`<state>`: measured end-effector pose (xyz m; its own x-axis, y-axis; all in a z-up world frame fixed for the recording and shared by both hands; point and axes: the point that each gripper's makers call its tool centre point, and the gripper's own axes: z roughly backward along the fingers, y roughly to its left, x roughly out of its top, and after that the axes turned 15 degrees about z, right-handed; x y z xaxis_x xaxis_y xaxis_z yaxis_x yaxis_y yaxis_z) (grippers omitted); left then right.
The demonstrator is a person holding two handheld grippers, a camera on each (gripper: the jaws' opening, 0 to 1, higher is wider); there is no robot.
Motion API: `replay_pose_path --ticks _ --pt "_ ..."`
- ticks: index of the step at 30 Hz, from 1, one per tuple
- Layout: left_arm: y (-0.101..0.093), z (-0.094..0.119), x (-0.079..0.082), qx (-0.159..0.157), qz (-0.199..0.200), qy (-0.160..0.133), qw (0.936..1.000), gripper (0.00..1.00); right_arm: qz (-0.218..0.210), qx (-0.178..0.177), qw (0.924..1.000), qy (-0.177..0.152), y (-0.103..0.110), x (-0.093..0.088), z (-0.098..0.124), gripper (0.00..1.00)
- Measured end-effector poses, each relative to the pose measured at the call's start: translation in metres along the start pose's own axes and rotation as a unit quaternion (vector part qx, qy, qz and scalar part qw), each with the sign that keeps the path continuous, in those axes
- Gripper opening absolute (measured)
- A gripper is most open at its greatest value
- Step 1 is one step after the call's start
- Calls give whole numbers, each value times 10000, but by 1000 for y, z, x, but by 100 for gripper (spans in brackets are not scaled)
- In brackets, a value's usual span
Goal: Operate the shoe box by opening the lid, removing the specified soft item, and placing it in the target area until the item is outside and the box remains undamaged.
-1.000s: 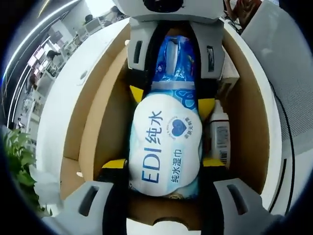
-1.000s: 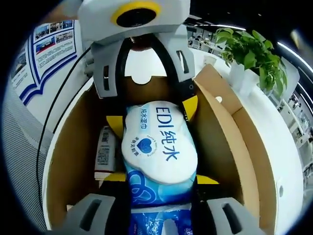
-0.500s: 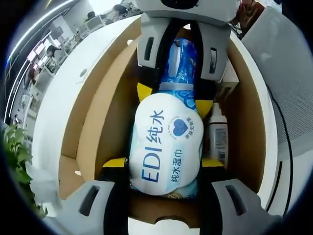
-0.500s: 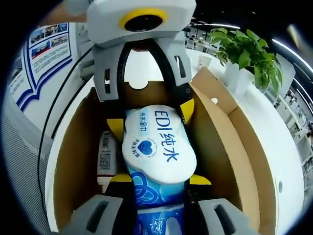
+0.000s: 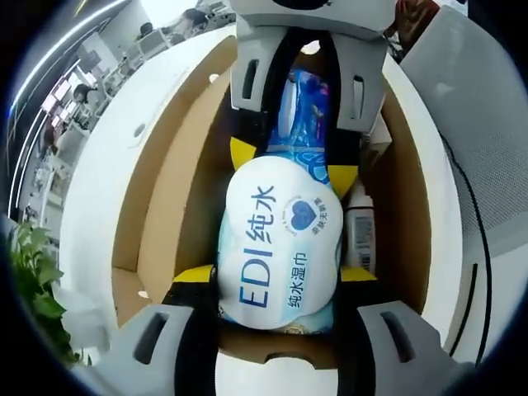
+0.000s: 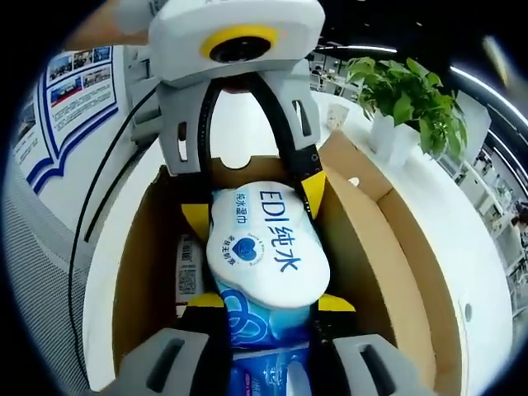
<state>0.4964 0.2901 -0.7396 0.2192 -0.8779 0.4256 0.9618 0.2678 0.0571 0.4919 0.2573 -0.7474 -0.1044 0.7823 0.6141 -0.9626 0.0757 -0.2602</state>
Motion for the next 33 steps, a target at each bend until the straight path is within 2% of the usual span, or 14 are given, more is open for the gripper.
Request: replay_pose_path --ticks 8,20,33 --pt "-3 23 8 -102 71 -39 9999 53 -49 85 9999 -80 -2 17 21 28" --pt "-10 58 30 -66 -55 -26 10000 53 -23 -43 9998 -174 -5 38 55 29" --pt "-19 78 67 -22 -160 -26 9999 53 -34 -160 9995 -270 -12 38 98 29"
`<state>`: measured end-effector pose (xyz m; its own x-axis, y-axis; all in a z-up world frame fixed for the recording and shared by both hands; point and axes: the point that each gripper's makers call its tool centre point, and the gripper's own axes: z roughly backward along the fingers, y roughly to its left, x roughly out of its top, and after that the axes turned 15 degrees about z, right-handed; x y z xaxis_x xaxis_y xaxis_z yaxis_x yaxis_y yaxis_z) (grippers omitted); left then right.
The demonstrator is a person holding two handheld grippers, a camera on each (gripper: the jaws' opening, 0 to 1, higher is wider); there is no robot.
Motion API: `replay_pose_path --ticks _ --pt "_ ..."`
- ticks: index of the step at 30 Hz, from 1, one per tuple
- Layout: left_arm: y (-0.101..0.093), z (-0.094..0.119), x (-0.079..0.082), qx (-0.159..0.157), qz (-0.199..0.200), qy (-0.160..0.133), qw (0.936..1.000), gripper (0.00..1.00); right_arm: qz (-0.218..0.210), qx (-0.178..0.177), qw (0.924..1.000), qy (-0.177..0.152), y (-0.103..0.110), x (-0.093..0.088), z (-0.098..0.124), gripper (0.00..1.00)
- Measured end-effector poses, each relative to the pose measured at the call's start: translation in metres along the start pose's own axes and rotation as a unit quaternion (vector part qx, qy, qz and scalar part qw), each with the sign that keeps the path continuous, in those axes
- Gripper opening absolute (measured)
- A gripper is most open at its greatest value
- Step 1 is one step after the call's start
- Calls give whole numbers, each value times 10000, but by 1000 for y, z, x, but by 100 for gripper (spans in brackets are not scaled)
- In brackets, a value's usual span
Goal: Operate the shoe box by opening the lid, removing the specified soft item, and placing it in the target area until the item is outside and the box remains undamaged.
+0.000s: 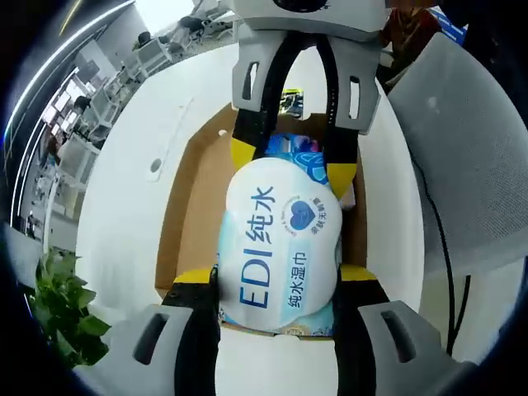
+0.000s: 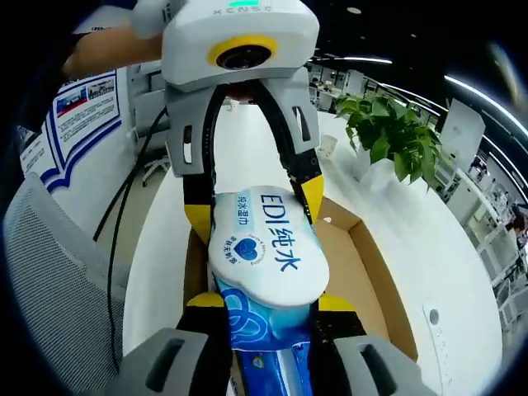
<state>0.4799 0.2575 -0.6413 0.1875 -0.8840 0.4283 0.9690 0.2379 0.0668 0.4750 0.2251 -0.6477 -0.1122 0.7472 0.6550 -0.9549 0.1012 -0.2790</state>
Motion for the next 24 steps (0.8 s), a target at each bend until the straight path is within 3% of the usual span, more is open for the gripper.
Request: replay_pose_path --ticks 13,24 --pt "-12 -4 41 -126 -188 -13 9997 53 -171 -162 9997 -29 -3 -20 41 28" --pt "-22 -18 86 -245 -379 -111 9989 53 -285 -337 9990 105 -8 -52 78 28"
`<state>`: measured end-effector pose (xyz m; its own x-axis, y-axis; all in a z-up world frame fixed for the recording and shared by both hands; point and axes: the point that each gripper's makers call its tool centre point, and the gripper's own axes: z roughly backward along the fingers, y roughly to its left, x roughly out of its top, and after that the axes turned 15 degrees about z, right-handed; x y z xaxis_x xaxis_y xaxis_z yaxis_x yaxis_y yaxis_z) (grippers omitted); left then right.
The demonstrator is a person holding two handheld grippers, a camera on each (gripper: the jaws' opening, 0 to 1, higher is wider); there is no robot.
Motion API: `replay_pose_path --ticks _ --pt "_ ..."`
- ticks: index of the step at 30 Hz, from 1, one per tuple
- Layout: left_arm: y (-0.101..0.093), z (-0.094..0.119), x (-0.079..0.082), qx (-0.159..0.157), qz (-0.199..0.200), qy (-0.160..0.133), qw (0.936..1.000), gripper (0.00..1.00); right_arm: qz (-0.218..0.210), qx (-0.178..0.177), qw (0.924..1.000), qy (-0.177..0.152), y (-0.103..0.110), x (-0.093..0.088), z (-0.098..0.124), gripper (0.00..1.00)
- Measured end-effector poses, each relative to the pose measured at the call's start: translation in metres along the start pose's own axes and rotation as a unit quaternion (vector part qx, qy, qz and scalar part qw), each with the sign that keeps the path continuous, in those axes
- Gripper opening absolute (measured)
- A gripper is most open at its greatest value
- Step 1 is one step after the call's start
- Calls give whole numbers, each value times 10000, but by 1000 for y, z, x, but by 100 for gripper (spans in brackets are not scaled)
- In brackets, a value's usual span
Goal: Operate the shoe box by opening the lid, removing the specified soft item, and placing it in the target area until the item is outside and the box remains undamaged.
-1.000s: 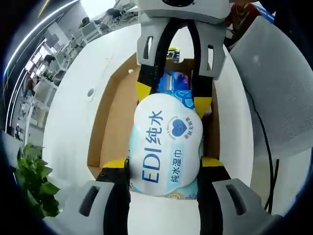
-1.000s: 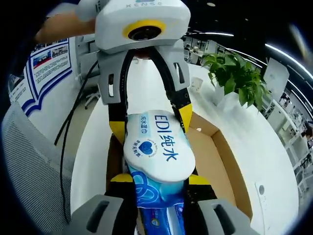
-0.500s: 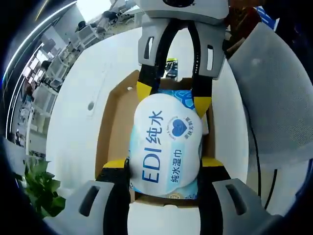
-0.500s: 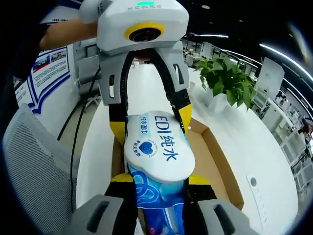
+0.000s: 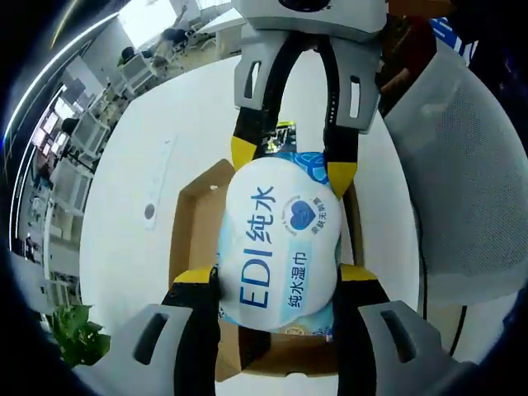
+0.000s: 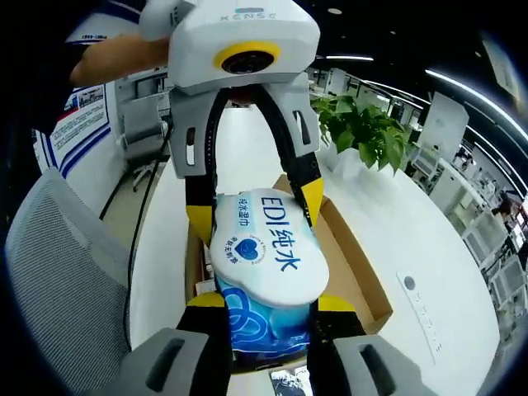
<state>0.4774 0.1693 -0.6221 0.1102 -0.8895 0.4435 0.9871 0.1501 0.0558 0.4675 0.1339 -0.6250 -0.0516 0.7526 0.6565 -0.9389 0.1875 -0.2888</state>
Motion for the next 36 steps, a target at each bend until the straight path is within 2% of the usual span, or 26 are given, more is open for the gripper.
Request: replay_pose_path --ticks 10,24,36 --pt "-6 -19 37 -143 -119 -106 9998 53 -115 -82 9999 71 -5 -31 28 29" --pt "-14 -56 94 -338 -310 -234 9987 53 -274 -213 9991 232 -15 -83 66 28" --pt "-18 -85 123 -463 -368 -324 9977 53 -376 -231 9985 317 -20 -119 82 28"
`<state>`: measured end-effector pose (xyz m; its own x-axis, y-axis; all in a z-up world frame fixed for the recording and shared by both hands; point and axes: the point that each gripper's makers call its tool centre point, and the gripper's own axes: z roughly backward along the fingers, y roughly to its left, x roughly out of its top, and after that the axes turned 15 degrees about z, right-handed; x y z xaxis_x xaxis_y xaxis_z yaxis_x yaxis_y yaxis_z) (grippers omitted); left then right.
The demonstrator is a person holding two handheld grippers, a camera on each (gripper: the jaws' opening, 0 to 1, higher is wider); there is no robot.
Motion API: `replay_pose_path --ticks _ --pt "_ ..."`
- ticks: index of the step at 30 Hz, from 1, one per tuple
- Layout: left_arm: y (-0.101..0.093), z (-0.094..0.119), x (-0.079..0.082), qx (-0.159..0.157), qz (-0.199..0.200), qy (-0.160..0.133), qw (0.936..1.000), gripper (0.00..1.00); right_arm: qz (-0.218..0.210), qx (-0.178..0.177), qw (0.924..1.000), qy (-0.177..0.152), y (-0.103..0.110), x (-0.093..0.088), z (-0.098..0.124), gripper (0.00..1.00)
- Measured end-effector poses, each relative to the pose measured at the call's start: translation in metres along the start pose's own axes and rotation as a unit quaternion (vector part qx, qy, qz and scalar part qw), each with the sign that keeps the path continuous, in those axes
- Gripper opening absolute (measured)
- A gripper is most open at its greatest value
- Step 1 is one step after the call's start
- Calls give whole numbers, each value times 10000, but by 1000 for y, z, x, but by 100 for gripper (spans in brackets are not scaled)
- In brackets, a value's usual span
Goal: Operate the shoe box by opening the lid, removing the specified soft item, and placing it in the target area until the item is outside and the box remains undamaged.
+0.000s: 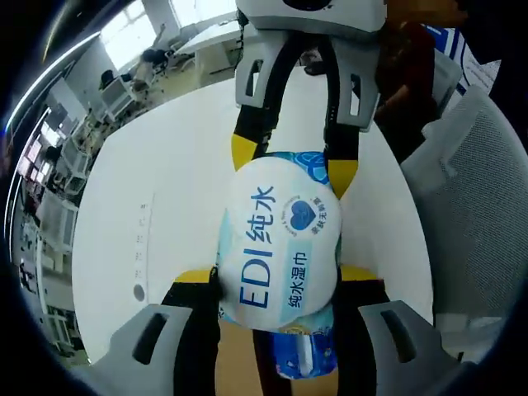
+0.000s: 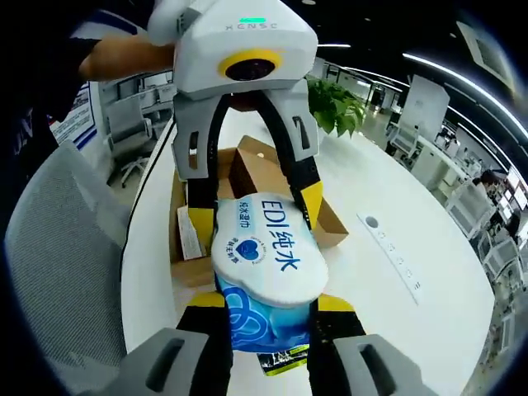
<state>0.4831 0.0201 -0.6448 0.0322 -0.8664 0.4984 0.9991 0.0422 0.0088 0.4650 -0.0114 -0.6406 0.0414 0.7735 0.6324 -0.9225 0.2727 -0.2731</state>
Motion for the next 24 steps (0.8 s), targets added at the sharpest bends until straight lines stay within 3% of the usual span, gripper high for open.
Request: replay_pose_path --ticks 13,24 --pt "1 -29 18 -94 59 -43 9999 53 1 104 9999 82 -7 -32 5 28" --pt "5 -57 14 -64 204 -50 9998 53 185 210 9995 142 -10 -53 -7 28"
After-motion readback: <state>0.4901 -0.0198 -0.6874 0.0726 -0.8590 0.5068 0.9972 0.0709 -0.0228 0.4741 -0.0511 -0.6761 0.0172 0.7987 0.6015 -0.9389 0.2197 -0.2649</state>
